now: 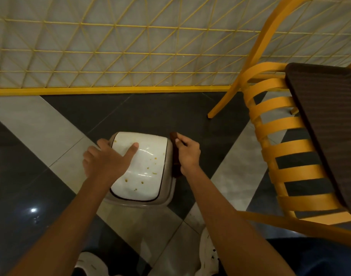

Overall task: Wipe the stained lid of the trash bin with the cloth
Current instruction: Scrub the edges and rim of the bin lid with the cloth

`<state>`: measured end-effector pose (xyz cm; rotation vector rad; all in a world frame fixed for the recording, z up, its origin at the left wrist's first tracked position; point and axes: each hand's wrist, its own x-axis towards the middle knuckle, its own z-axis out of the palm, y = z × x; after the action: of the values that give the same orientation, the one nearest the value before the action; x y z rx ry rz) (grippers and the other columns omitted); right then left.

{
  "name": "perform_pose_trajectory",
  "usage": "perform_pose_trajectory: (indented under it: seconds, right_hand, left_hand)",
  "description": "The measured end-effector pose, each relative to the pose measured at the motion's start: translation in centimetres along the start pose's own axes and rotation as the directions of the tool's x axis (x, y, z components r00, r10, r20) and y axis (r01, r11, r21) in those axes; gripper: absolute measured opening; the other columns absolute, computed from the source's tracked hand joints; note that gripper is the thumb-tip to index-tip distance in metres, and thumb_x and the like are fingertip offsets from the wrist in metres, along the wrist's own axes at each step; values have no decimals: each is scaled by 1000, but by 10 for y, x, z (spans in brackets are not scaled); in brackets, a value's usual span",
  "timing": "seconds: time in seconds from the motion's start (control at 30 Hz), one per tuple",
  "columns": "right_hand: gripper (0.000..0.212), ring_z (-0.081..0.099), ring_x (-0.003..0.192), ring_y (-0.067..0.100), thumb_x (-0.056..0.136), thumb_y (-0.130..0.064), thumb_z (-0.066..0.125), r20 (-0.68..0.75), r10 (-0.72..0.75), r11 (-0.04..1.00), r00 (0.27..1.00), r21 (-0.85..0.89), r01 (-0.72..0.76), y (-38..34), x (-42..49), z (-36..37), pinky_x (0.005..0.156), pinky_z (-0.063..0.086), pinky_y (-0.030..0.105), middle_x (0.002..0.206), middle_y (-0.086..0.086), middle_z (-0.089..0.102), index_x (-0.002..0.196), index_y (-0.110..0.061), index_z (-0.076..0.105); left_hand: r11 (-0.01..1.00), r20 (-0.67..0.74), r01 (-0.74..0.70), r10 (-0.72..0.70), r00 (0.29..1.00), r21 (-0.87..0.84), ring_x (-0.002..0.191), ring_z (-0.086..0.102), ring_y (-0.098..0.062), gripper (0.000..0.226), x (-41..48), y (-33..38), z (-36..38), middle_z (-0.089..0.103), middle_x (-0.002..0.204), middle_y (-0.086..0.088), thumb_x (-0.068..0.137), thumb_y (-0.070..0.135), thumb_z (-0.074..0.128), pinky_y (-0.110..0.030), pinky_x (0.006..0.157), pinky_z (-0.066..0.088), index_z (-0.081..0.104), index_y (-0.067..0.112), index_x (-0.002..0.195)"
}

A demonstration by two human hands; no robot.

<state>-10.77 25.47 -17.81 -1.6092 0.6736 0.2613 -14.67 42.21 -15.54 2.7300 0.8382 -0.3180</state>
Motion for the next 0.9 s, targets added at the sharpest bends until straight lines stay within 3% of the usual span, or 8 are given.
perform_pose_trajectory:
  seconds: [0.07,0.17,0.27,0.33,0.47,0.57,0.73,0.9]
  right_hand:
    - [29,51,116,18,91,-8,49,93,-67,995,993,-71,73,-4,3,-3,101,39,29,125,4,59,118,-12,60]
    - [28,52,110,11,91,-8,50,110,-187,972,976,-126,200,5,-6,-9,99,39,26,121,2,59,115,-15,62]
    - [27,51,106,5,90,-9,50,55,-287,952,956,-93,291,31,-31,-11,99,39,21,114,-6,55,112,-20,63]
    - [28,49,110,4,91,-11,50,11,-292,955,956,-46,292,48,-49,-10,99,38,17,117,-10,52,110,-28,63]
    - [30,46,110,-1,91,-10,50,-100,-314,949,944,9,316,56,-66,-5,93,35,4,110,-22,48,105,-35,61]
    - [29,46,108,2,91,-10,49,-55,-368,928,928,-77,363,41,-45,-3,95,36,11,108,-21,49,109,-27,64]
    - [27,52,108,12,91,-7,48,43,-206,969,978,-131,210,22,-4,-5,103,41,29,119,2,57,111,-16,64]
    - [26,49,100,-3,91,-12,51,-84,-282,958,956,-77,276,56,-63,-12,87,36,2,112,-11,52,112,-21,63]
  left_hand:
    - [998,-104,-68,67,992,-10,113,44,-45,89,-5,-4,2,45,124,-30,72,66,53,-51,96,37,38,-2,127]
    - [937,-141,-347,340,930,-29,128,31,-44,79,-3,-4,6,31,141,-26,82,56,53,-54,103,29,26,14,142]
    - [814,45,-574,572,819,87,142,3,-36,72,-2,-9,14,7,156,-8,81,72,4,-50,112,10,9,39,144]
    - [793,89,-600,593,800,104,143,1,-32,77,0,-16,21,10,156,-2,75,74,-11,-49,113,8,9,44,143]
    - [769,73,-627,623,779,129,138,18,-36,65,0,-14,31,31,148,-6,86,68,0,-54,109,17,22,41,140]
    - [785,44,-607,607,794,121,137,21,-36,64,4,-10,35,34,146,-7,86,68,0,-55,109,17,24,41,138]
    - [809,15,-581,582,813,84,135,25,-39,72,2,-3,34,36,144,-10,84,69,-1,-57,107,19,33,34,137]
    - [815,-2,-571,574,819,100,134,27,-39,68,0,-4,36,39,142,-10,86,67,0,-57,106,22,34,35,136]
